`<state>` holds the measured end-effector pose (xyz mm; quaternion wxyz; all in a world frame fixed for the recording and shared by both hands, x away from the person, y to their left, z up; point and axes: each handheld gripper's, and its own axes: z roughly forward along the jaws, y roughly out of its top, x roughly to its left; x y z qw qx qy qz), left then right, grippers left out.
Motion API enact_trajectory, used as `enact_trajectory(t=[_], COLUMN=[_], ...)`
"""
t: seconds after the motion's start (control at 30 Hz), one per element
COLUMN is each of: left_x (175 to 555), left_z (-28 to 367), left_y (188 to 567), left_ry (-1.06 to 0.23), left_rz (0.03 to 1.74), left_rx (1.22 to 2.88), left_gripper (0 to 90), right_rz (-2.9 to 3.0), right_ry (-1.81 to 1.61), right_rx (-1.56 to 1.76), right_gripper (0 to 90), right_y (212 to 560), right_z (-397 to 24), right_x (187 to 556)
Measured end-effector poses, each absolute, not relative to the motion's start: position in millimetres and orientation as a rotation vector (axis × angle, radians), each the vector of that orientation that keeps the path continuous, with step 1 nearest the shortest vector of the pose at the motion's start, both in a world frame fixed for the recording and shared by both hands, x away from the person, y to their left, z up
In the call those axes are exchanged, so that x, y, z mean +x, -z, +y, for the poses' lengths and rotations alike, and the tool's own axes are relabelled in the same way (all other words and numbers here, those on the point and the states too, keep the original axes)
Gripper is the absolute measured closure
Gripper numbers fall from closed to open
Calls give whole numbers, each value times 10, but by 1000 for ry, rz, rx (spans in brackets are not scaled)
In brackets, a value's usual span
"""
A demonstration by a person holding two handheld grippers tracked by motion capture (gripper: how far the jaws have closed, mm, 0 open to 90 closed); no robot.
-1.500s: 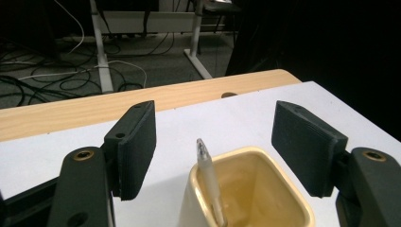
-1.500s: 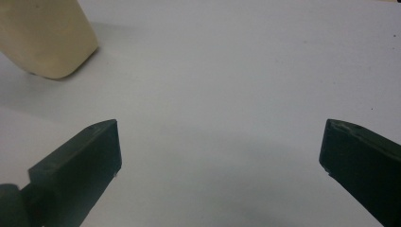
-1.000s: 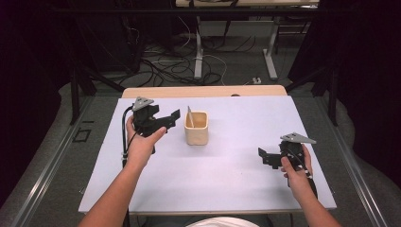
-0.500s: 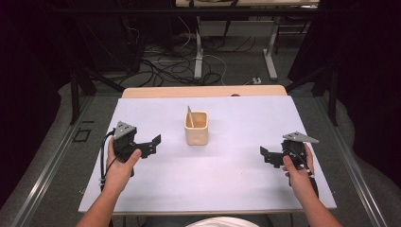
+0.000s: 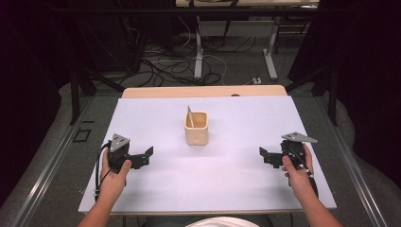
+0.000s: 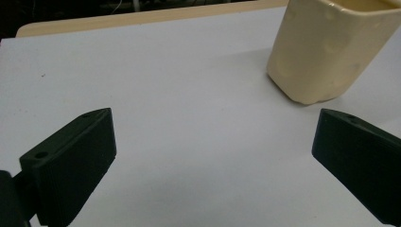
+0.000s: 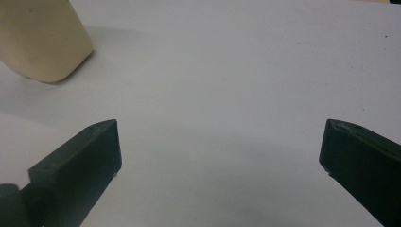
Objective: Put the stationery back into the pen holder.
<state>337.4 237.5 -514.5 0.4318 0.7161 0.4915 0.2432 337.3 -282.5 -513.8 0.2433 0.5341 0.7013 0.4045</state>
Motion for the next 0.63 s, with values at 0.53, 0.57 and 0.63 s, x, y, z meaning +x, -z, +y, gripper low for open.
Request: enact_trajectory(t=[0.53, 0.57, 0.63], left_x=[3465, 3465, 3464], left_z=[2554, 2552, 2544], left_y=[5298, 5297, 5295], left_ry=[-565, -563, -562], left_rz=[1353, 1355, 1356], left_rx=[1741, 1739, 1737], left_gripper=[11, 11, 11], right_rz=[1921, 1923, 1921], right_ry=[-1100, -1103, -1098], right_rx=[1466, 1466, 1470], right_gripper=[0, 0, 0], right_y=[5153, 5158, 5168], right_z=[-2817, -2818, -2825], right_x=[3382, 3387, 3394])
